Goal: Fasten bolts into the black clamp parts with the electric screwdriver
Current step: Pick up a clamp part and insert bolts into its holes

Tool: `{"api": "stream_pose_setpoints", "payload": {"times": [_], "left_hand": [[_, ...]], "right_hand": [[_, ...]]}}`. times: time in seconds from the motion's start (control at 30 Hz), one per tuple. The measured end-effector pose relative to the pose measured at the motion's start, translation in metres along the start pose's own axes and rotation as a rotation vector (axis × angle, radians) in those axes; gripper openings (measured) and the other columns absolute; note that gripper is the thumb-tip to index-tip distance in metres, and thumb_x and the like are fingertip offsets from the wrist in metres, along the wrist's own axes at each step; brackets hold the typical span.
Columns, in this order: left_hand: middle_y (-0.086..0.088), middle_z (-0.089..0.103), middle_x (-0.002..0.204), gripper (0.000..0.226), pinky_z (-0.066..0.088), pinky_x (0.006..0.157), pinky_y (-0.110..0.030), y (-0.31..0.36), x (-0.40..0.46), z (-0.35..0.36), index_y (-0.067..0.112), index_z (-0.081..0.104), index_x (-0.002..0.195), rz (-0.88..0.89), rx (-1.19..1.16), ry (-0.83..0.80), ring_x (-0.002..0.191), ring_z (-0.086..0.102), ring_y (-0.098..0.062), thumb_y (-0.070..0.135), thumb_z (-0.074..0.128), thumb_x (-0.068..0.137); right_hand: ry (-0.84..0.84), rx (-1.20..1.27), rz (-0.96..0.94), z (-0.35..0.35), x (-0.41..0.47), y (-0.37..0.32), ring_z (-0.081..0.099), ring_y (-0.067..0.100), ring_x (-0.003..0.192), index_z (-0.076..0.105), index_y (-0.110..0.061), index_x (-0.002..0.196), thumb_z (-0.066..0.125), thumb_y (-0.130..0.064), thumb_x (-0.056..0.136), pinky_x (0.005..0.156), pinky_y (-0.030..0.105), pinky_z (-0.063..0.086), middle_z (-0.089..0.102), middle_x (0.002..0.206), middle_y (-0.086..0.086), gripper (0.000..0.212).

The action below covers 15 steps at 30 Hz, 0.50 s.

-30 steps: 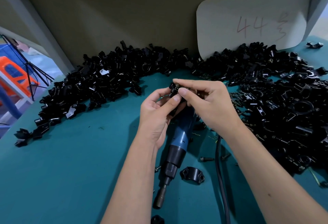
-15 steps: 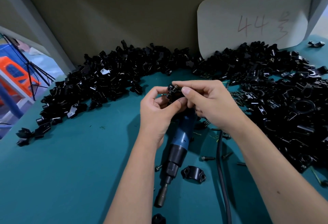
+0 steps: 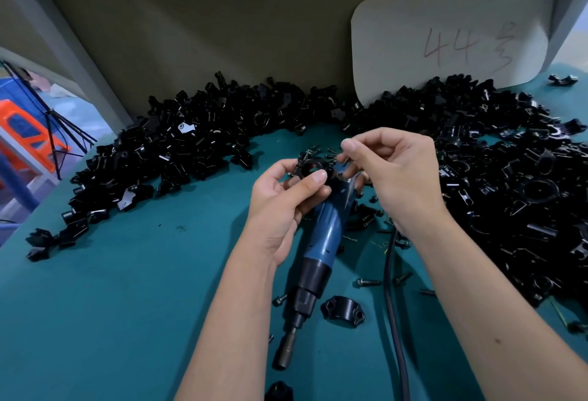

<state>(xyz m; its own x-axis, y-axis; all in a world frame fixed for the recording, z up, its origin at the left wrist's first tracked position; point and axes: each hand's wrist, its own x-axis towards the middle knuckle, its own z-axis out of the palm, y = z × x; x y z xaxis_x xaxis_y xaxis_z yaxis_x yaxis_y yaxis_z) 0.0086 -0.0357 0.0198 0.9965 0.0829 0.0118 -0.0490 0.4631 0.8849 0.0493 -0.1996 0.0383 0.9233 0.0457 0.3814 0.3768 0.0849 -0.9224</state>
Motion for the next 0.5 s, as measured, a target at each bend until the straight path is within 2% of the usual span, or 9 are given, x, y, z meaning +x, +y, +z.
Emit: {"api": "stream_pose_setpoints", "payload": {"times": [0.17,0.33,0.4,0.5], "left_hand": [[-0.005,0.074,0.084,0.027,0.059,0.072,-0.020,-0.0015,-0.0020,0.0016,0.010,0.067,0.095,-0.014,0.010,-0.045,0.071,0.071,-0.013,0.009,0.082,0.072],[-0.010,0.074,0.091,0.027,0.060,0.072,-0.021,-0.0011,-0.0016,0.0018,0.008,0.069,0.097,-0.034,-0.020,-0.033,0.073,0.072,-0.014,0.009,0.082,0.073],[-0.011,0.073,0.092,0.025,0.060,0.072,-0.020,-0.0013,-0.0016,0.0027,0.009,0.071,0.096,-0.048,-0.032,-0.032,0.073,0.071,-0.015,0.009,0.082,0.073],[-0.011,0.074,0.094,0.033,0.059,0.070,-0.019,-0.0017,-0.0018,0.0035,0.004,0.069,0.104,-0.077,-0.066,-0.021,0.072,0.070,-0.015,0.010,0.081,0.073]], "right_hand": [[0.015,0.030,0.020,0.0051,-0.0018,0.0017,0.059,0.018,0.057,0.080,-0.018,0.080,0.082,-0.020,0.090,0.053,0.027,0.050,0.071,0.068,0.004,0.010],[-0.002,0.011,0.072,0.0023,-0.0011,0.0033,0.052,0.012,0.048,0.080,-0.019,0.077,0.082,-0.022,0.089,0.051,0.022,0.047,0.065,0.058,-0.004,0.013],[-0.023,0.033,0.105,0.0026,-0.0009,0.0036,0.052,0.011,0.050,0.081,-0.018,0.078,0.080,-0.022,0.091,0.050,0.022,0.047,0.064,0.059,-0.003,0.014],[-0.109,0.098,0.149,0.0020,-0.0011,0.0036,0.053,0.016,0.062,0.083,-0.016,0.087,0.070,-0.026,0.099,0.052,0.023,0.045,0.065,0.072,0.006,0.021]]}}
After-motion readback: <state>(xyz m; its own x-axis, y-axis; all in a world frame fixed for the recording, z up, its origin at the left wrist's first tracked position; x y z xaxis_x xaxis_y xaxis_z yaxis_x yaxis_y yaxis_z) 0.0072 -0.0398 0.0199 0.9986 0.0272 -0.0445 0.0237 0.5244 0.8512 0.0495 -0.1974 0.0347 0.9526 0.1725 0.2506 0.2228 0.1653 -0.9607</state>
